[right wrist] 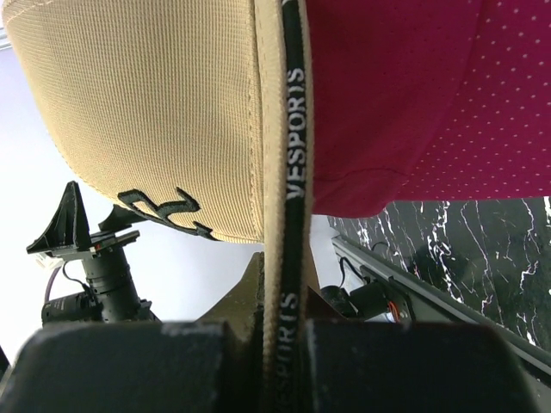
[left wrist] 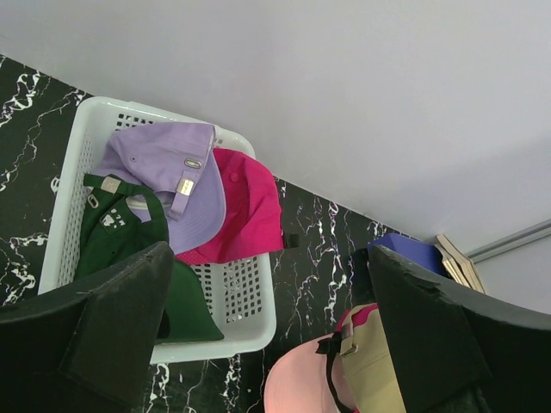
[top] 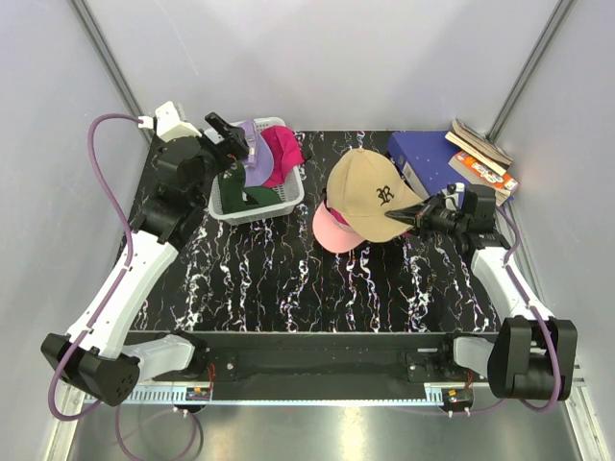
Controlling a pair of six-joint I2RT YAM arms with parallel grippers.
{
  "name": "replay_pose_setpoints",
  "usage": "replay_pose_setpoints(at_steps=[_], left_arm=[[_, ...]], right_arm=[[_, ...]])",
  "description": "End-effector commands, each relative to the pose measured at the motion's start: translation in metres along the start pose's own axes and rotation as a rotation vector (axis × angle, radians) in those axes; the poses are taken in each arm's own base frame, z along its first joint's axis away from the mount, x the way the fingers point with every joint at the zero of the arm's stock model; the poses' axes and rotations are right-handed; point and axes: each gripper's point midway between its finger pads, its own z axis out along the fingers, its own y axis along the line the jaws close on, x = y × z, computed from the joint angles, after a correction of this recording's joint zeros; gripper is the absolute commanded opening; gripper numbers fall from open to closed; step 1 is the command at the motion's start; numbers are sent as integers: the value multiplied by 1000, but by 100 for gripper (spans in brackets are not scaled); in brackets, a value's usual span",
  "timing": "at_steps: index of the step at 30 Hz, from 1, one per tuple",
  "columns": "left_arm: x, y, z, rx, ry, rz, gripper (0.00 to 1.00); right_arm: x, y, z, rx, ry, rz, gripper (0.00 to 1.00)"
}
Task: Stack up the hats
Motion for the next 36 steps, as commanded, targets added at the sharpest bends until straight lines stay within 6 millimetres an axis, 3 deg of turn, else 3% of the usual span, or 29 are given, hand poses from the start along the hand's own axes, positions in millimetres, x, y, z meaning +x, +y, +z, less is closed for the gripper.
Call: replay_pose_setpoints(at_steps=[1,15,28,33,34,35,36], left_arm=[[-17,1,-3,-7,-57,3,99],[-9,10,-3,-37,-45,28,99],[-1,19,4,-67,-30,42,99],[10,20,11,-69,6,52,99],[12,20,12,-72,11,53,99],[14,21,14,-74,15,54,99],[13,20,14,-73,14,54,99]], right_arm=[[-8,-8,1,11,-15,18,0],[-21,-78,18,164,-29,114,0],[-56,-106,17,346,-172,8,0],[-64,-93,12,362,-198,-72,0],[-65,-91,11,360,-201,-97,4],[-66,-81,9,342,-211,-122,19],[-67,-76,8,332,-215,-144,26]])
